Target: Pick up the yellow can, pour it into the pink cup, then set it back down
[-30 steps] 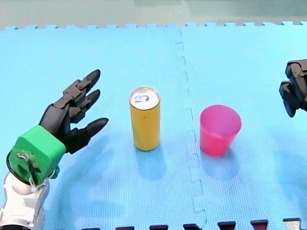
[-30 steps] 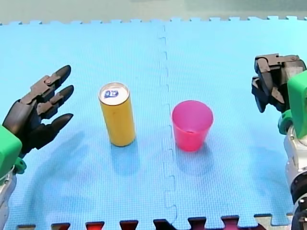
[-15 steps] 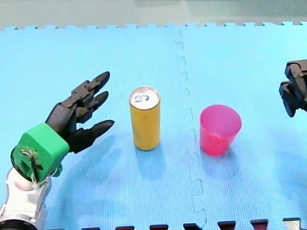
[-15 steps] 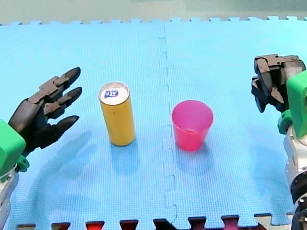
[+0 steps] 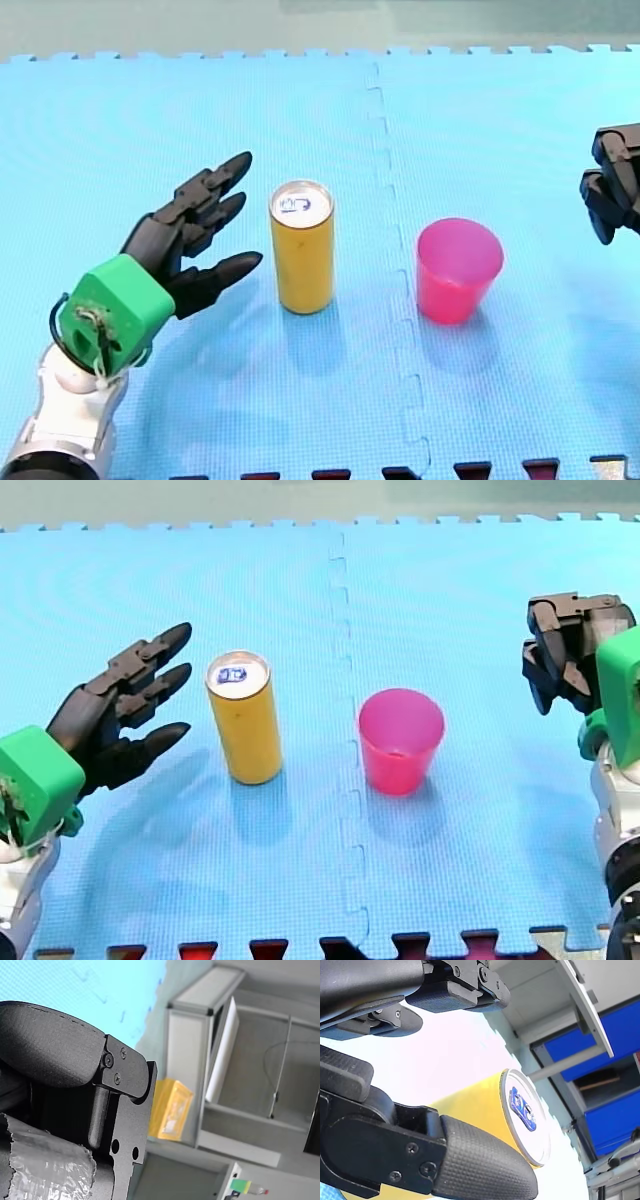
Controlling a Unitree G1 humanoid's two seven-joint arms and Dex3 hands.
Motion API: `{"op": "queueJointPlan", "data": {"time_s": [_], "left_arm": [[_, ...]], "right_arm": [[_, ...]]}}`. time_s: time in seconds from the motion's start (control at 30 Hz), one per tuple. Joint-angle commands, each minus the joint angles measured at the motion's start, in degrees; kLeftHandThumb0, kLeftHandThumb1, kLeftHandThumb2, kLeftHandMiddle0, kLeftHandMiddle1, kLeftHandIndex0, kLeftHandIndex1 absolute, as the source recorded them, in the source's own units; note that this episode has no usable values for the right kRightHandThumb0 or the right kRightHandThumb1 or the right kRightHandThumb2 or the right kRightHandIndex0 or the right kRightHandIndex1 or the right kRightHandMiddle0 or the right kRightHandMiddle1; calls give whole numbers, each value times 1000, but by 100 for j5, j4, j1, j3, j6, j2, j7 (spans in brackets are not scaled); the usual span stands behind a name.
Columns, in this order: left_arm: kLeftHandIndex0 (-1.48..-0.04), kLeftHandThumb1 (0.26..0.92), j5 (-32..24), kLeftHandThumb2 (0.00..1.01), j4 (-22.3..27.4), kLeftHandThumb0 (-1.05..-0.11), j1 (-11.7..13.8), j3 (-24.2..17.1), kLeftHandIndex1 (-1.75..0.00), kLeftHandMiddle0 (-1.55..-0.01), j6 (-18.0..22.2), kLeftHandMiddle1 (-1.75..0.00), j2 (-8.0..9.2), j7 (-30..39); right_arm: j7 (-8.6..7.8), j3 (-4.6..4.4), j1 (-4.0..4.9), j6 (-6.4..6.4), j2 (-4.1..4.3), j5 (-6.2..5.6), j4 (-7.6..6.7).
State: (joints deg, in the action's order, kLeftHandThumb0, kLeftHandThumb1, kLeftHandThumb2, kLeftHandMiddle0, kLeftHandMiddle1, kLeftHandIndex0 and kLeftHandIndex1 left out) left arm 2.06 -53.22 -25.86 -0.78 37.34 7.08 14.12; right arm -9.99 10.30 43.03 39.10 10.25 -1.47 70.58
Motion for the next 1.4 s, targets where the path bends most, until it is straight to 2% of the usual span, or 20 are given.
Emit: {"op": "queueJointPlan", "data": {"time_s": [0.0,0.2,0.4,0.57,0.7,0.97,1.37], "left_arm": [[-281,920,31,49,22,-1048,-44,45,0,-339,-78,0,-55,-47],[-280,918,48,26,-3,-1047,-70,113,0,-337,-210,0,-203,-145],[-284,921,49,13,-34,-1041,-105,123,-2,-340,-246,-2,-214,-178],[-290,921,27,11,-132,-1036,-113,104,-3,-344,-165,-3,-185,-153],[-292,921,-15,12,-231,-1033,-132,93,-3,-344,-88,-2,-227,-124],[-294,919,5,5,-341,-1028,-183,104,-1,-340,-36,0,-323,-175],[-298,921,26,7,-350,-1040,-196,122,-1,-339,-60,0,-353,-217]], "right_arm": [[19,4,-4,-1,12,-4,-18],[14,-4,-12,-5,10,0,-22],[-7,3,-11,-18,20,-13,-20],[10,-3,-11,-13,30,0,-29],[27,-5,-20,9,41,6,-42],[149,-35,-26,42,50,67,-73],[76,20,-27,23,54,-9,-90]]}}
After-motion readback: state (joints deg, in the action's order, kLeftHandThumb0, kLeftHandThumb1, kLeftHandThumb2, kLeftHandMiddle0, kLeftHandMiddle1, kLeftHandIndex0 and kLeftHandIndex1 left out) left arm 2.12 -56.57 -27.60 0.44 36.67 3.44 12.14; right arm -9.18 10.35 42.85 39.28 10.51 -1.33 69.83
